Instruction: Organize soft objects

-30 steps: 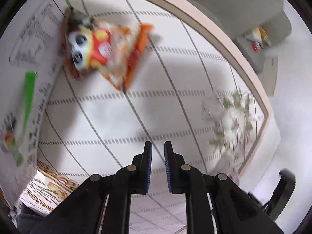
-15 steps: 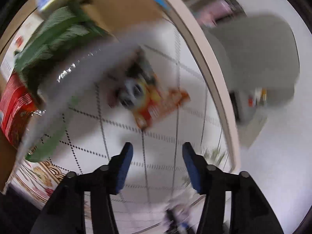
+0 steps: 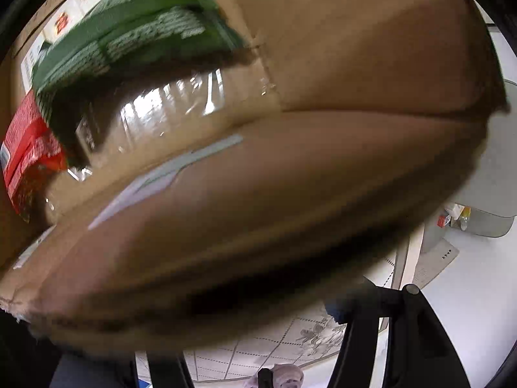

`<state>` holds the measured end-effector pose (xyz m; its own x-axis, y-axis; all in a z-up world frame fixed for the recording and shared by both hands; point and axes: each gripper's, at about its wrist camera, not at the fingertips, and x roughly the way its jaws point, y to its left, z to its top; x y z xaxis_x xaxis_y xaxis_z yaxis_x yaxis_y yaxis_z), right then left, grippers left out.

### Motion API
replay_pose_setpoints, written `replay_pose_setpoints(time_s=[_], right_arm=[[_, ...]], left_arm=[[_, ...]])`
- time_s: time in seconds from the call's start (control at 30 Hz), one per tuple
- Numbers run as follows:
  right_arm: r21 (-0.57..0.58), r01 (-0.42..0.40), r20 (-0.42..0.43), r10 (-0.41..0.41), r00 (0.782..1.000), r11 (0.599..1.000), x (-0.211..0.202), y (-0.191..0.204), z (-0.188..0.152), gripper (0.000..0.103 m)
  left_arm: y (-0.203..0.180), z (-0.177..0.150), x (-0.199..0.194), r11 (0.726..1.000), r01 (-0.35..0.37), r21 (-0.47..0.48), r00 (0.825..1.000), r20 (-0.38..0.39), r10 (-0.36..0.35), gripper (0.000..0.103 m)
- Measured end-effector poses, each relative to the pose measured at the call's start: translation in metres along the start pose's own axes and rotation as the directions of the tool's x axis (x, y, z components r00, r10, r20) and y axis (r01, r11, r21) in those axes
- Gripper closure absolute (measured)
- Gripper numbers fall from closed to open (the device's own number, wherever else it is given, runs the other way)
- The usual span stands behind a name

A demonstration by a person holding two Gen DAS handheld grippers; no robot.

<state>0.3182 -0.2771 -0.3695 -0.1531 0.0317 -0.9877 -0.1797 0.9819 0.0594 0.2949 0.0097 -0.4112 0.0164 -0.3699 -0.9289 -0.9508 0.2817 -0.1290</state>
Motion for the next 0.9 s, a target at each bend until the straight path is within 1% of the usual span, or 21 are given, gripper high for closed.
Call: replay_pose_setpoints(time_s=[0.03, 0.07, 0.1, 0.17, 0.2, 0.3, 0.37, 0.43, 0.5, 0.53, 0.6, 0.63, 0.7, 0.73, 0.8, 0.83, 0.87, 0.9], right_arm=[[-0.004, 0.000, 0.000, 0.000, 1.000, 1.000, 0.000, 0.002, 0.001, 0.053], [-0.010, 0.002, -0.001, -0.002, 1.000, 1.000, -0.001, 0.005, 0.000, 0.053], [-0.014, 0.004, 0.000, -0.004, 1.000, 1.000, 0.001, 0.006, 0.002, 0.053], [-0.029, 0.016, 0.004, -0.016, 1.000, 0.999, -0.001, 0.010, 0.001, 0.053], [-0.034, 0.021, 0.007, -0.021, 1.000, 0.999, -0.002, 0.012, 0.001, 0.053], [-0.042, 0.029, 0.009, -0.029, 1.000, 0.999, -0.001, 0.018, -0.004, 0.053], [-0.036, 0.026, 0.008, -0.025, 1.000, 0.999, -0.002, 0.014, -0.010, 0.053], [-0.030, 0.029, 0.008, -0.029, 1.000, 0.999, -0.005, 0.004, -0.019, 0.053], [-0.008, 0.020, 0.009, -0.020, 1.000, 1.000, -0.006, -0.002, -0.024, 0.053], [0.003, 0.014, 0.009, -0.015, 1.000, 1.000, -0.003, -0.005, -0.024, 0.053], [0.027, 0.009, 0.015, -0.009, 1.000, 1.000, 0.001, -0.012, -0.025, 0.053], [0.038, 0.005, 0.018, -0.005, 1.000, 0.999, 0.000, -0.014, -0.027, 0.053], [0.058, -0.009, 0.028, 0.008, 1.000, 0.998, -0.005, -0.019, -0.032, 0.053], [0.067, -0.010, 0.035, 0.008, 0.999, 0.998, -0.006, -0.020, -0.034, 0.053], [0.082, -0.028, 0.049, 0.024, 0.999, 0.996, -0.013, -0.023, -0.039, 0.053], [0.082, -0.040, 0.057, 0.036, 0.998, 0.996, -0.017, -0.024, -0.040, 0.053], [0.060, -0.039, 0.075, 0.034, 0.997, 0.997, -0.023, -0.019, -0.044, 0.053], [0.044, -0.019, 0.090, 0.015, 0.996, 0.999, -0.026, -0.015, -0.045, 0.053]], left_arm=[[0.000, 0.000, -0.001, 1.000, -0.001, -0.001, 1.000, 0.004, 0.001, 0.052], [-0.001, 0.000, 0.000, 1.000, 0.016, 0.000, 1.000, 0.004, -0.016, 0.063], [-0.004, 0.000, 0.002, 0.999, 0.038, 0.015, 0.999, 0.003, -0.038, 0.085], [-0.006, -0.002, 0.001, 0.998, 0.037, 0.058, 0.999, 0.008, -0.037, 0.088], [-0.007, -0.005, 0.002, 0.996, 0.043, 0.083, 0.999, 0.007, -0.044, 0.095], [-0.014, -0.019, 0.006, 0.986, 0.045, 0.160, 0.999, 0.010, -0.047, 0.095], [-0.018, -0.033, 0.005, 0.970, 0.043, 0.238, 0.999, 0.020, -0.049, 0.096], [-0.021, -0.052, 0.006, 0.943, 0.032, 0.330, 0.999, 0.016, -0.039, 0.096], [-0.021, -0.075, 0.008, 0.914, 0.034, 0.405, 0.999, 0.017, -0.045, 0.098], [-0.020, -0.086, 0.011, 0.899, 0.043, 0.436, 0.999, 0.000, -0.048, 0.098], [-0.018, -0.103, 0.016, 0.882, 0.058, 0.467, 0.998, -0.042, -0.043, 0.098], [-0.016, -0.110, 0.017, 0.877, 0.057, 0.477, 0.998, -0.045, -0.041, 0.098], [-0.015, -0.118, 0.019, 0.852, 0.053, 0.521, 0.998, -0.049, -0.032, 0.098], [-0.026, -0.118, 0.021, 0.843, 0.050, 0.536, 0.998, -0.048, -0.029, 0.098], [-0.021, -0.125, 0.014, 0.817, 0.058, 0.574, 0.998, -0.061, -0.028, 0.098], [-0.020, -0.126, 0.004, 0.798, 0.073, 0.598, 0.997, -0.075, -0.034, 0.098], [-0.021, -0.125, -0.003, 0.777, 0.084, 0.625, 0.996, -0.083, -0.040, 0.098], [-0.021, -0.126, -0.014, 0.740, 0.077, 0.668, 0.997, -0.059, -0.050, 0.098]])
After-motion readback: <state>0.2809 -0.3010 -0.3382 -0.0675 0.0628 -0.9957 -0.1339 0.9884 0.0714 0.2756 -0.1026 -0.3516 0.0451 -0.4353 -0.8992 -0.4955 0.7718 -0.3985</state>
